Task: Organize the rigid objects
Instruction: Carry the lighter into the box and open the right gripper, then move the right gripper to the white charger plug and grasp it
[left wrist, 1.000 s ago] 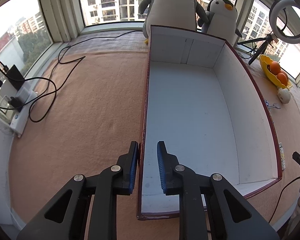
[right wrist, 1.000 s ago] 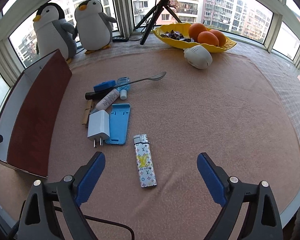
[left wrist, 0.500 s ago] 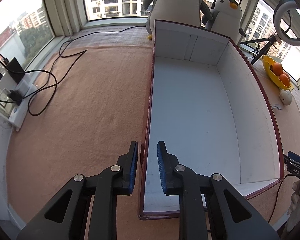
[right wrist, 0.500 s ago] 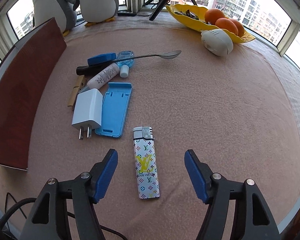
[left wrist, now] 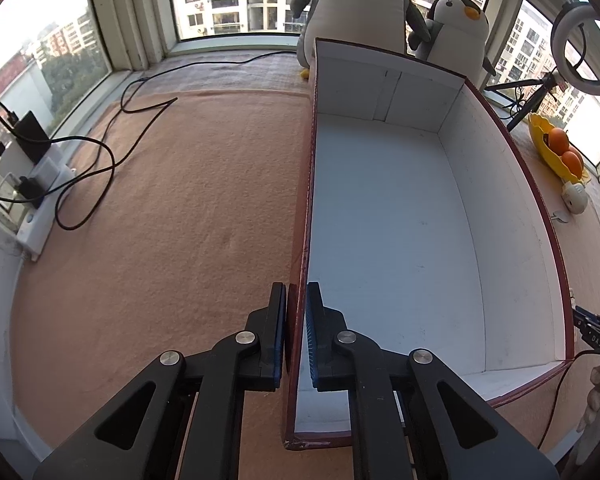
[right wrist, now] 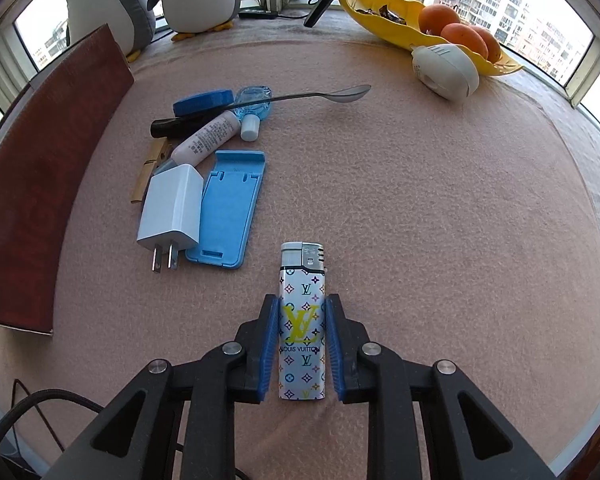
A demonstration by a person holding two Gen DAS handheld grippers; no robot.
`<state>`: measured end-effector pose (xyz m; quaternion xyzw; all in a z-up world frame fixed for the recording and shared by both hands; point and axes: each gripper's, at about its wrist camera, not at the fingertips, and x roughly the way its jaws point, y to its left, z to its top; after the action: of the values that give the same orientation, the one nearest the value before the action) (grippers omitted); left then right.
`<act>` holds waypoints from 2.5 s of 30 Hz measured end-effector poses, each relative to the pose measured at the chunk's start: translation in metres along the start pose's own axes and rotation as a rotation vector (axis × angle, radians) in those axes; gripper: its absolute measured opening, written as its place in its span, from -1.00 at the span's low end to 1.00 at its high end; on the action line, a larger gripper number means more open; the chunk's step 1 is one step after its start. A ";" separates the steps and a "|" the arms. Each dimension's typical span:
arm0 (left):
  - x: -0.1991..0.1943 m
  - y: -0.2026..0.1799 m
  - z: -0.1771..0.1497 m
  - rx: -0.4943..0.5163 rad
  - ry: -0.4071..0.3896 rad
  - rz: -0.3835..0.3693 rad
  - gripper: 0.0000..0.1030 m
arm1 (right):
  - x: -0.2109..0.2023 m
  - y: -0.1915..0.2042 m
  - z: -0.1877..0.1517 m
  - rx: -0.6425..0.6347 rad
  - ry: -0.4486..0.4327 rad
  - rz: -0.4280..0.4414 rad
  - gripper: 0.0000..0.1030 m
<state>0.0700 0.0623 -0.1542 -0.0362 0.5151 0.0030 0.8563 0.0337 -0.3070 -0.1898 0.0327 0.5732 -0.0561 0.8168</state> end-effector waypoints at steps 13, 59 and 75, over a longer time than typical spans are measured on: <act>0.006 0.001 -0.001 -0.003 0.008 -0.004 -0.89 | -0.099 0.062 0.040 -0.074 -0.210 0.151 -0.60; 0.000 -0.003 0.003 0.012 -0.004 0.030 -0.91 | -0.087 0.214 0.050 -0.346 -0.196 0.346 0.22; -0.002 -0.006 0.003 0.007 0.005 0.037 -0.64 | -0.093 0.076 0.062 -0.087 -0.245 0.212 0.38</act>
<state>0.0723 0.0570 -0.1507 -0.0238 0.5179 0.0168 0.8550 0.0702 -0.2337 -0.0817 0.0506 0.4644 0.0517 0.8827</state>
